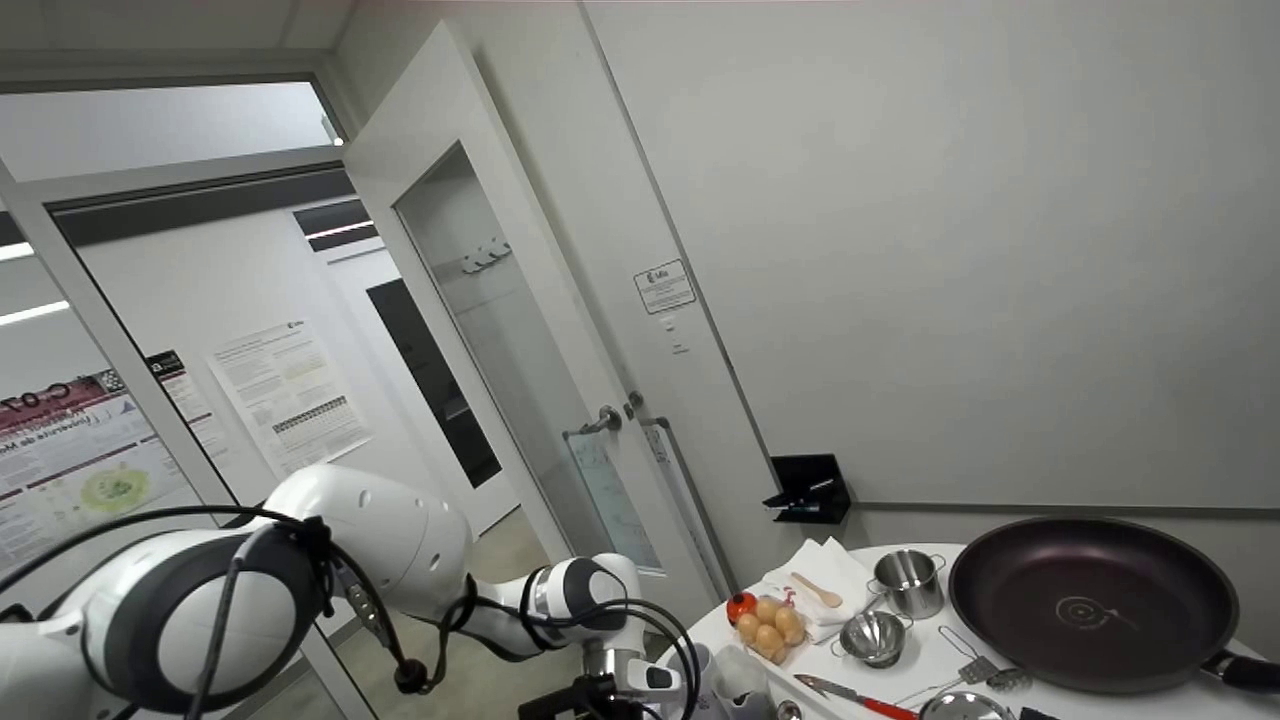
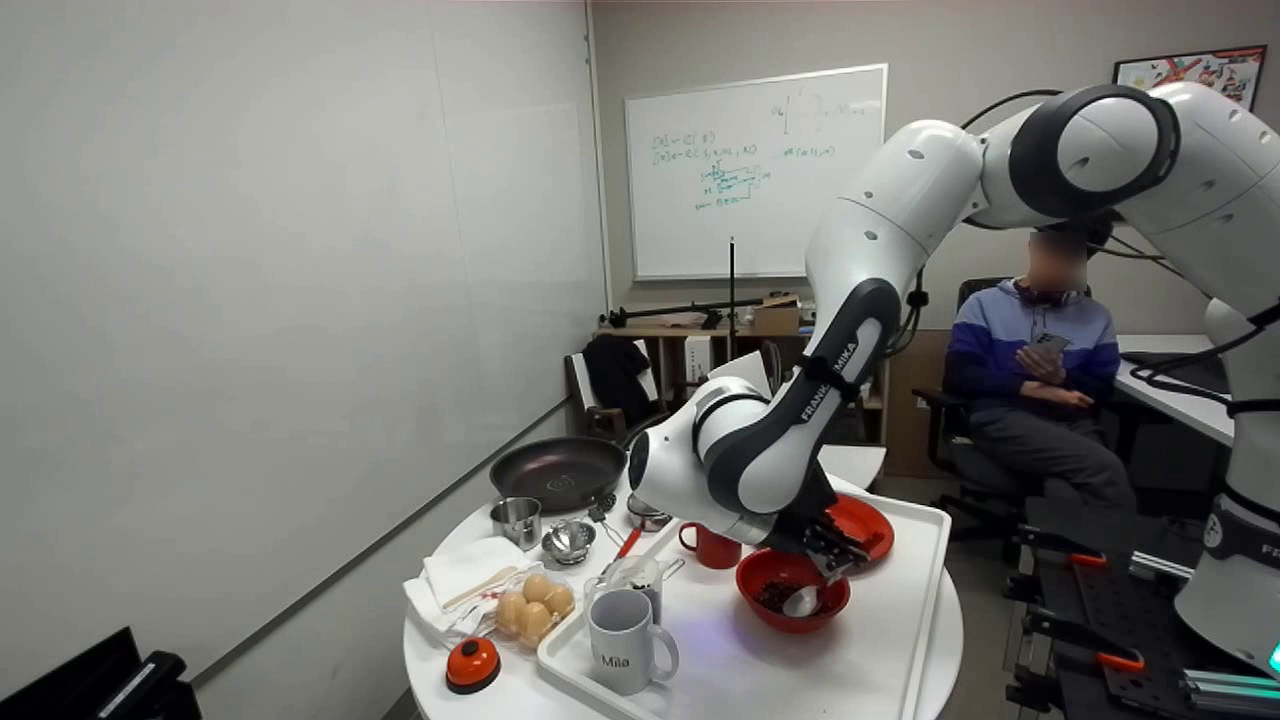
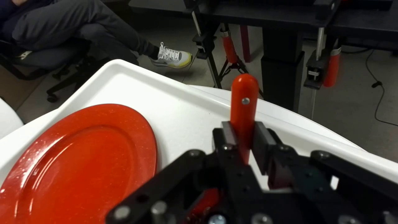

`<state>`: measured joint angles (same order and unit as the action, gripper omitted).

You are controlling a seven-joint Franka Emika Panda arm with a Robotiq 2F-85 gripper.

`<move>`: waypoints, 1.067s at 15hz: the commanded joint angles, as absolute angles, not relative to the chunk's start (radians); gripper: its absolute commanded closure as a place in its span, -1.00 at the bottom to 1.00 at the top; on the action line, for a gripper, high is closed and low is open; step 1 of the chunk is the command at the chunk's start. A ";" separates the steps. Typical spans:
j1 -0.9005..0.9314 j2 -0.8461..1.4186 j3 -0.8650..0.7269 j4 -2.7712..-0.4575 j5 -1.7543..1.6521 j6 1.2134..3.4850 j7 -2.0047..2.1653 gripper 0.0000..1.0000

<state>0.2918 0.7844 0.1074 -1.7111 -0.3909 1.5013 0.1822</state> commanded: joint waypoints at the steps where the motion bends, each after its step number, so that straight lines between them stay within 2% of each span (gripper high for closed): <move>1: 0.302 0.865 0.095 -1.584 -0.372 1.415 0.152 0.90; 7: 0.282 0.949 0.071 -1.504 -0.368 1.380 0.154 0.90; 16: 0.223 0.954 0.037 -1.532 -0.365 1.398 0.162 0.90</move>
<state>0.2235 0.9478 0.0363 -1.5534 -0.3895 1.4137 0.1729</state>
